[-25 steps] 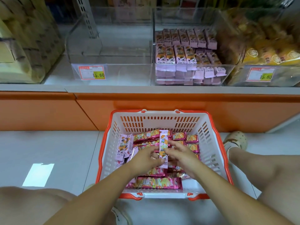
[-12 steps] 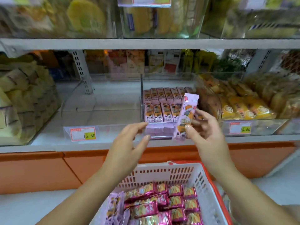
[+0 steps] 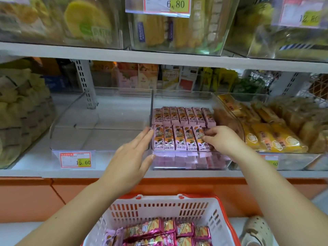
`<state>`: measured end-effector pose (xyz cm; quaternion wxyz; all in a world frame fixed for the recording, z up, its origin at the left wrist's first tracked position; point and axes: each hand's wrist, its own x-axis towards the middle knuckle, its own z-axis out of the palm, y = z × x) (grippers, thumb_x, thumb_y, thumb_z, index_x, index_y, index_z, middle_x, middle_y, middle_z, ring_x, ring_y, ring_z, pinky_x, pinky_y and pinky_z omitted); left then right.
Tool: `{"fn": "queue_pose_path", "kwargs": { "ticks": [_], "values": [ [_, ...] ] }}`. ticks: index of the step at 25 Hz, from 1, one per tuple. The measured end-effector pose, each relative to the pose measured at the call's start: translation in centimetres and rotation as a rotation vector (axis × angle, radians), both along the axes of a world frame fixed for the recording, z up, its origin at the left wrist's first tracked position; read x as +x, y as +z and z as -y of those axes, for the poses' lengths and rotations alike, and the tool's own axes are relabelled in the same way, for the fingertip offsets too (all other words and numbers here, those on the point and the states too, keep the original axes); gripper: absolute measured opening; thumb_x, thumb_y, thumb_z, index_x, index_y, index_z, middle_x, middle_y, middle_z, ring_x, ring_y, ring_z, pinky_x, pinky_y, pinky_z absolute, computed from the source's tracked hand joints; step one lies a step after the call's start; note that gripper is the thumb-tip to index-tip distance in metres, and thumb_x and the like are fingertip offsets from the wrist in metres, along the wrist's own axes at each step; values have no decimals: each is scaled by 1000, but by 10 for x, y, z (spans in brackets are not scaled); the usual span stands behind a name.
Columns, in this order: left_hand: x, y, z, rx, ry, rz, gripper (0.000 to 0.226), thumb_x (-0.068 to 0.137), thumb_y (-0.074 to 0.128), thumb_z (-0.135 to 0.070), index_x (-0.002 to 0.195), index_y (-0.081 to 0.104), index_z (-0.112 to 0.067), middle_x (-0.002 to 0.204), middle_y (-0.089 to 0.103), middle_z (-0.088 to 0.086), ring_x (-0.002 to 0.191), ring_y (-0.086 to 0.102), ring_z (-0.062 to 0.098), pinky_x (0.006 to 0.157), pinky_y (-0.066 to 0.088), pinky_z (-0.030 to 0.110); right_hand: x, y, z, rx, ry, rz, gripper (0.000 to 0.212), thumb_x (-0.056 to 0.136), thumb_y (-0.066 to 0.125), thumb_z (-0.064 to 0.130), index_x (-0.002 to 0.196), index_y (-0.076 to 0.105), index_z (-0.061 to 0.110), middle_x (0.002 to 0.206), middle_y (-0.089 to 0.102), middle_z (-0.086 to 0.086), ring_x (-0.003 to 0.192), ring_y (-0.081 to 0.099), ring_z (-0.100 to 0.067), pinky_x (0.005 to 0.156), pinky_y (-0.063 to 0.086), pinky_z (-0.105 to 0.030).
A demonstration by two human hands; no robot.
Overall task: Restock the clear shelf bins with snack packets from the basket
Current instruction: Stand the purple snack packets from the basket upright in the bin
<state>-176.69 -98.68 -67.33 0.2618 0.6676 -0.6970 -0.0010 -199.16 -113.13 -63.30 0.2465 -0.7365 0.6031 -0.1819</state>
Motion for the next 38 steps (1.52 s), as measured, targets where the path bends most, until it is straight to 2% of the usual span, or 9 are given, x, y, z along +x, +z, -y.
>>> {"fn": "queue_pose_path", "kwargs": {
  "ticks": [9,12,14,17,22,28,31,34,38],
  "values": [
    [2,-5,-1,2,-27,12,69,98,42,-40,147,-7,-40,149,-8,-26,130,0,-15,108,12,19,11,-5,-10,-39,-24,-72,34,96,55,24,128,60,13,123,65,-9,82,60,-20,71,46,-28],
    [3,-9,-12,-78,15,2,65,98,45,-36,150,7,-36,152,7,-23,137,5,-10,114,6,16,16,-13,-27,-438,-134,150,34,97,50,23,131,55,18,121,60,-1,105,58,-19,88,47,-34],
    [5,-16,-28,-202,58,-11,59,94,49,-27,149,27,-26,150,26,-17,139,18,-3,115,8,13,25,-14,-49,-648,-21,395,31,97,49,17,128,55,17,107,55,4,95,55,-12,82,48,-30],
    [7,-39,-56,-201,62,-13,54,91,57,-16,142,40,-20,143,40,-8,131,30,-2,111,14,9,43,-33,-87,-763,248,481,29,94,46,12,121,56,10,98,50,7,90,51,-9,81,45,-20],
    [8,-116,-116,163,-12,21,59,83,67,-20,137,44,-27,139,47,-9,119,52,10,93,52,31,67,-122,-140,-407,534,158,35,95,44,19,129,52,16,115,51,5,105,50,-9,86,46,-23],
    [38,-173,-188,549,64,1,60,96,45,-24,150,22,-34,156,19,-14,136,36,12,99,41,26,86,-241,-189,215,858,-238,39,98,44,20,137,45,21,131,41,-3,121,44,-24,94,40,-31],
    [40,-188,-203,565,49,16,65,86,61,-18,146,37,-25,151,37,-6,129,49,18,93,48,27,100,-282,-208,312,844,-216,48,94,46,17,141,41,23,137,39,-5,127,40,-28,102,39,-36],
    [36,-196,-206,573,30,56,69,70,77,-21,134,54,-18,136,57,0,110,64,19,80,55,26,113,-306,-215,322,819,-336,67,93,45,13,153,17,22,160,14,-4,146,17,-29,119,17,-41],
    [26,-190,-198,568,46,36,65,84,64,-21,145,40,-18,149,41,1,128,49,21,103,42,30,114,-328,-219,354,755,-379,64,93,46,11,152,21,21,157,24,-8,143,21,-30,118,16,-43]
  ]
}}
